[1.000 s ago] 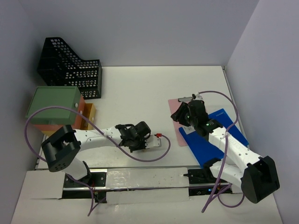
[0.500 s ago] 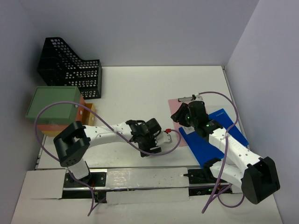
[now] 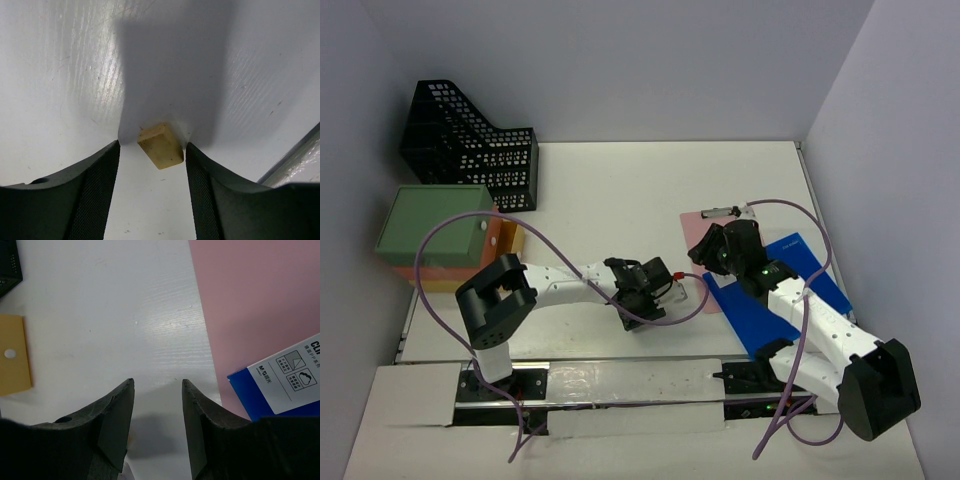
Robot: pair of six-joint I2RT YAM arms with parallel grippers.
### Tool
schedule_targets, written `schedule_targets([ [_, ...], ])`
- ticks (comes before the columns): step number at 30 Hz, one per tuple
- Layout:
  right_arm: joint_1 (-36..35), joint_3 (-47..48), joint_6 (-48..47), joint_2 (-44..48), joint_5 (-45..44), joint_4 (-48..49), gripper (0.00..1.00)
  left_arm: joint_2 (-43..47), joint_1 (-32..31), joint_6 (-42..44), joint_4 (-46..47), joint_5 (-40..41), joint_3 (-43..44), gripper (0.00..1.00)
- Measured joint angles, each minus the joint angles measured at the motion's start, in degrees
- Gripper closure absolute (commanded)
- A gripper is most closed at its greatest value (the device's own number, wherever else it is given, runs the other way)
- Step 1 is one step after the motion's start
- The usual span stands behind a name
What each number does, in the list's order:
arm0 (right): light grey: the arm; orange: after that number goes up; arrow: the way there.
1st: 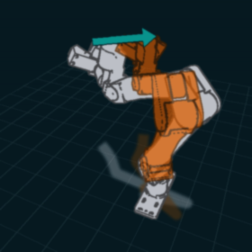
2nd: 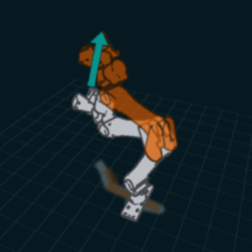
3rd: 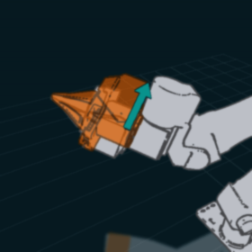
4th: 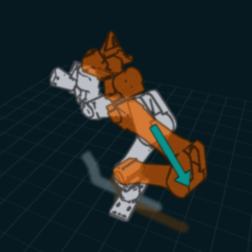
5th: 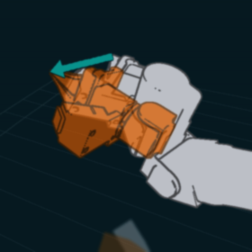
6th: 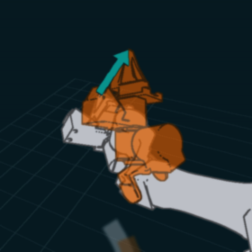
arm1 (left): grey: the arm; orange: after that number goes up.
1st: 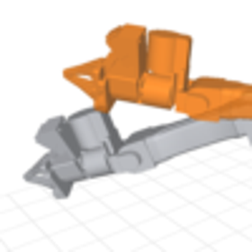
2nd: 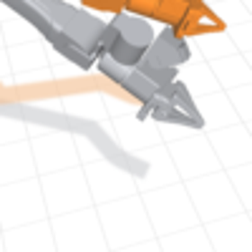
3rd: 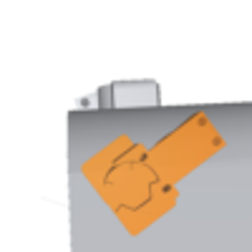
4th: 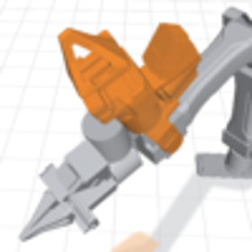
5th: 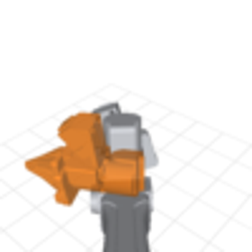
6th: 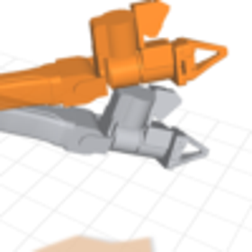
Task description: Organize the desk
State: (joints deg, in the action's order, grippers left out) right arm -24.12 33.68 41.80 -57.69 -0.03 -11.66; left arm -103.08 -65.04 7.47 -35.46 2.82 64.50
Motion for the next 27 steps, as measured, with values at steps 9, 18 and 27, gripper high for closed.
schedule_targets([
  [9, 0.00, -0.40, -0.62, 0.00, 0.00, -0.02, 0.50, -0.28, 0.00, -0.29, -0.61, 1.02, 0.13, 0.81],
  [18, 0.00, -0.53, -0.79, -0.02, -0.09, 0.01, 0.50, -0.58, 0.27, 0.49, -1.21, 0.76, 0.64, 1.00],
  [27, 0.00, -0.75, -0.79, -0.02, -0.21, 0.02, 0.50, 1.73, 8.99, 0.91, -1.40, -1.24, 0.56, 1.00],
])
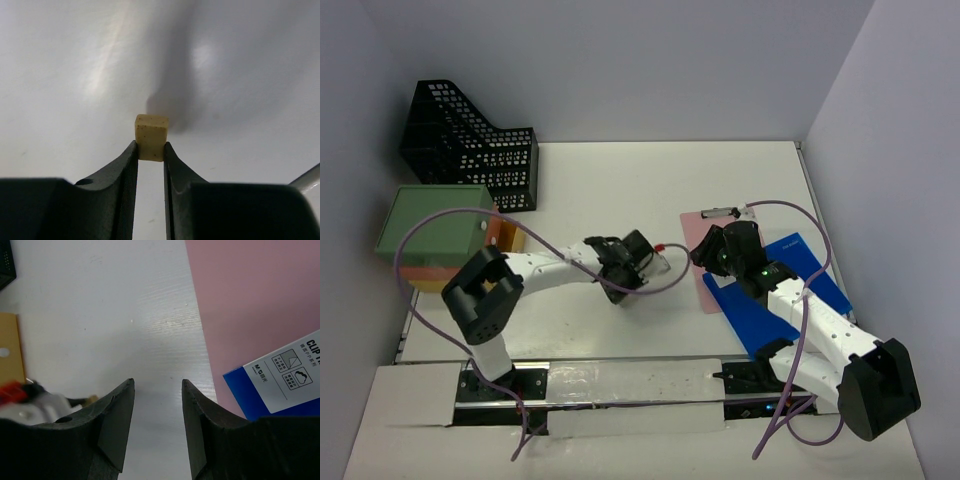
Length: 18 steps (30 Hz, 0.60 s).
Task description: Organize the desk
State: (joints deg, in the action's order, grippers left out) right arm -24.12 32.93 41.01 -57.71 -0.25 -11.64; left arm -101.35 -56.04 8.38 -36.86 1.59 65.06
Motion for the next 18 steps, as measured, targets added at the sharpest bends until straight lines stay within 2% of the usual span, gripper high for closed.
schedule_targets([
  [6, 0.00, 0.00, 0.02, 0.02, 0.01, 0.08, 0.51, 9.87, 15.46, -0.12, -0.90, -0.17, -0.09, 1.00],
  [12, 0.00, 0.00, 0.07, 0.02, 0.19, 0.82, 0.51, 20.93, 31.83, -1.44, -0.32, 5.10, -0.12, 1.00],
  [18, 0.00, -0.02, 0.24, 0.48, 0.31, 1.38, 0.51, 26.89, 38.35, -0.65, 3.66, 17.58, -4.31, 1.00],
])
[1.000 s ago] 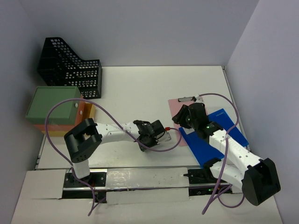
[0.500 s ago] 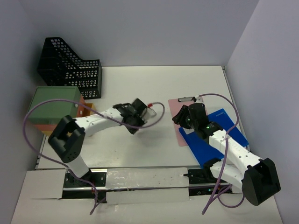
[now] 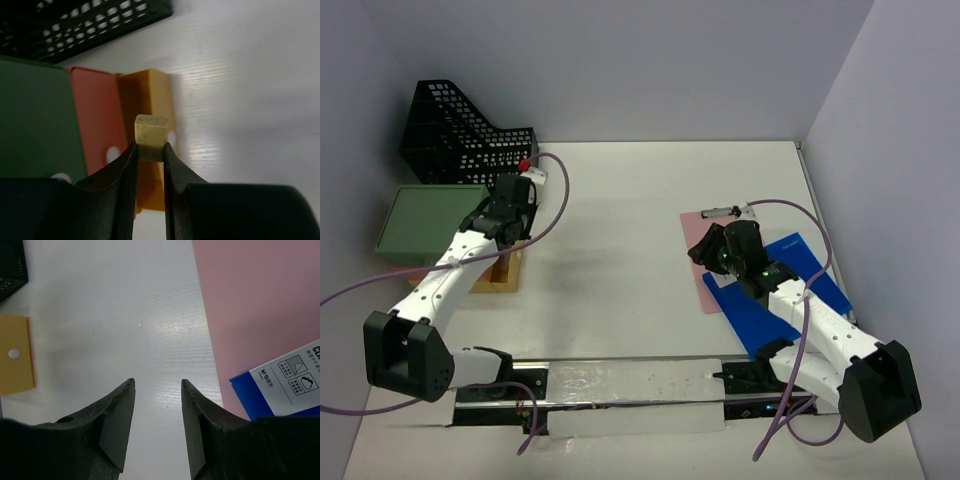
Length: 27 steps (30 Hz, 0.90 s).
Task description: Organize the desk
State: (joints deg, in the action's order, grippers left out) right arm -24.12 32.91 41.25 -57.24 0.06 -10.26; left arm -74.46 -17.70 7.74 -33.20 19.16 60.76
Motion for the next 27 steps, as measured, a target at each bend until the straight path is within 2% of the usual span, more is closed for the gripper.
schedule_targets([
  [7, 0.00, -0.04, 0.02, 1.47, -0.03, -0.02, 0.51, -0.24, 5.01, 0.93, 0.90, 6.03, -2.89, 1.00],
  [18, 0.00, -0.68, 0.00, 1.99, -0.01, 0.02, 0.51, -6.54, 5.82, 1.08, 1.74, 7.08, -2.89, 0.93],
  [19, 0.00, -0.68, 0.00, 1.99, -0.01, 0.02, 0.51, -7.05, 5.82, 1.10, 1.72, 6.79, -2.89, 0.90],
  [21, 0.00, -0.69, 0.00, 1.99, -0.01, 0.03, 0.51, -8.06, 5.82, 1.16, 1.69, 6.48, -3.09, 0.72],
  [22, 0.00, -0.70, 0.00, 1.98, -0.01, 0.04, 0.51, -8.49, 5.82, 1.26, 1.57, 6.36, -3.20, 0.67],
  [27, 0.00, -0.73, 0.00, 1.89, 0.00, 0.09, 0.51, -9.13, 5.81, 1.57, 0.67, 5.87, -3.41, 0.55],
])
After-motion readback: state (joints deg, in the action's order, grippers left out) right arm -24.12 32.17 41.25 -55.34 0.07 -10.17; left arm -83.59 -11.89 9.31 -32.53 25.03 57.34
